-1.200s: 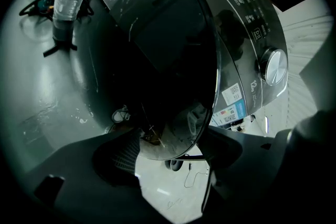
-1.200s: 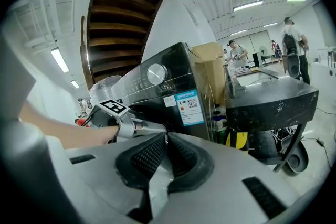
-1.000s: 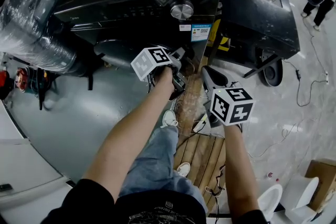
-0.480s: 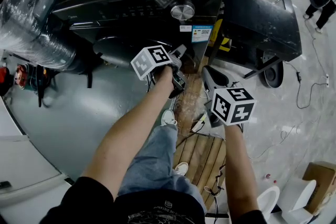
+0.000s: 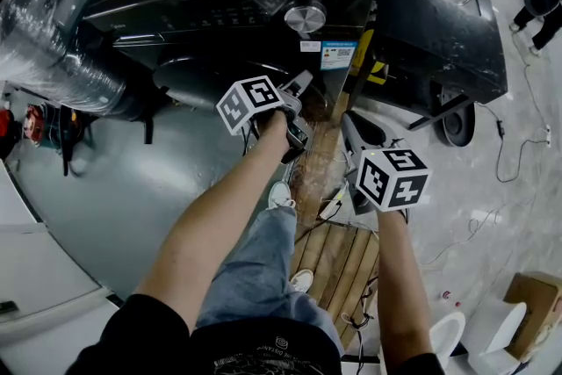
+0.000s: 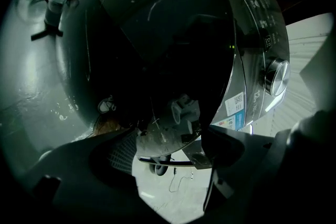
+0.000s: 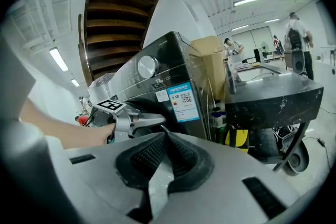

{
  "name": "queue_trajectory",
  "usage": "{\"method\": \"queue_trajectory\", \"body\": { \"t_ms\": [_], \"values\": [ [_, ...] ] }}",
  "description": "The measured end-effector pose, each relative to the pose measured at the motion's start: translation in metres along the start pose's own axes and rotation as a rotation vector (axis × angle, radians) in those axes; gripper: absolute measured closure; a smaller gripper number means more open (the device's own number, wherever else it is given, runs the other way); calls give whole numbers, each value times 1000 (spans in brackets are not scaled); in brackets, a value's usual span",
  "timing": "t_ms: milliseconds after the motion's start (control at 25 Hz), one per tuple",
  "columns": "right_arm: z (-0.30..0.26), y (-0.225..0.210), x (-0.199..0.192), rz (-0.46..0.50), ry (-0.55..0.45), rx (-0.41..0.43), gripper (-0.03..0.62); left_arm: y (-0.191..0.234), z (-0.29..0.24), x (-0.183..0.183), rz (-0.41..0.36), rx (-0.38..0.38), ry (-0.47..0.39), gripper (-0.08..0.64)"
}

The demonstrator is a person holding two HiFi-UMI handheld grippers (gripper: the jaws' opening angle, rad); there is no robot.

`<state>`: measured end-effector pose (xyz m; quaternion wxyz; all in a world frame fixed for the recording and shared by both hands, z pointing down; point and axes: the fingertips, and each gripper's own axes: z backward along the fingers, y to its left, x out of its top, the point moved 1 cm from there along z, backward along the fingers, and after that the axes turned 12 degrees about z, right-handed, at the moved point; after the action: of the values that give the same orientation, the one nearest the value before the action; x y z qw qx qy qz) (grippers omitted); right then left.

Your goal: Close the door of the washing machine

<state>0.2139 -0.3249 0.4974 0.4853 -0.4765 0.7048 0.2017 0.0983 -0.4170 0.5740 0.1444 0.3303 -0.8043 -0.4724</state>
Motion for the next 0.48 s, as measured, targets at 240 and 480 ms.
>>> {"method": "queue_trajectory", "body": {
  "t_ms": [240,480],
  "values": [
    [-2,-1,-4,14,17,2,569,1,-2,0,13,-18,1,165],
    [-2,-4,1,23,16,-3,569,0,-2,-1,20,-20,10,161]
  ]
}}
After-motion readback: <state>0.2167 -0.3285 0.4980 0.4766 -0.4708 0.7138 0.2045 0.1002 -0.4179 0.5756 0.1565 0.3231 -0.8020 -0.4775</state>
